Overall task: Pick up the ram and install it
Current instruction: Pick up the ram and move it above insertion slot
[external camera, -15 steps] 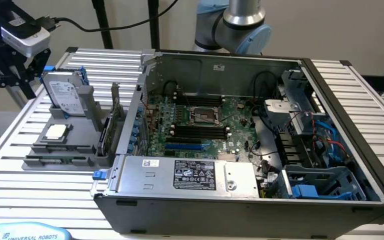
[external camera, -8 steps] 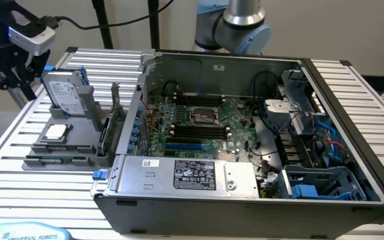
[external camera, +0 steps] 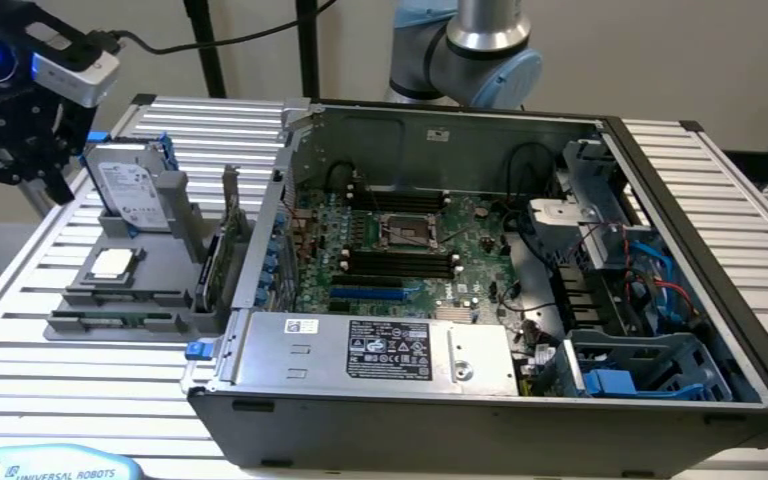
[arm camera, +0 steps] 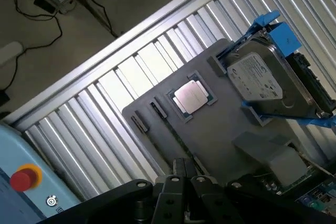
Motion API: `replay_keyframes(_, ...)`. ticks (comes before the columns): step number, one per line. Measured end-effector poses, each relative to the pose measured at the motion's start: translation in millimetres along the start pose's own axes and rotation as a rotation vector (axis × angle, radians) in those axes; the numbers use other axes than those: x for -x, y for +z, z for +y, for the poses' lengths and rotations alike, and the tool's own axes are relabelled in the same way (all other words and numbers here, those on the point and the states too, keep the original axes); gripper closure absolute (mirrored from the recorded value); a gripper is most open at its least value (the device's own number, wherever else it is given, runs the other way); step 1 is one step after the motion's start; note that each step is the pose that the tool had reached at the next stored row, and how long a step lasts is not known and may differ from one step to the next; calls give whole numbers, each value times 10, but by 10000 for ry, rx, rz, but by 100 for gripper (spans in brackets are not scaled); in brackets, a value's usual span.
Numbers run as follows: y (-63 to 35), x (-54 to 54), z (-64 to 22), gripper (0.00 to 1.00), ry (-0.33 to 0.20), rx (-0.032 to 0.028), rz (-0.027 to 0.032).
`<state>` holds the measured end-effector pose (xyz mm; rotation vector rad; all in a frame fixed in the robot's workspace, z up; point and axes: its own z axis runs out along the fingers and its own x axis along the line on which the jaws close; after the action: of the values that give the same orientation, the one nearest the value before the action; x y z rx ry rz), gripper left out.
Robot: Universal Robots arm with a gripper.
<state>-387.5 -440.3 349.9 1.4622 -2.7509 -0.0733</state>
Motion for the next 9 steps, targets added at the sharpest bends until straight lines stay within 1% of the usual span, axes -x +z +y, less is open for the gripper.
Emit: replay_keyframes(9, 52, 0, -3, 89, -1626, 0, 87)
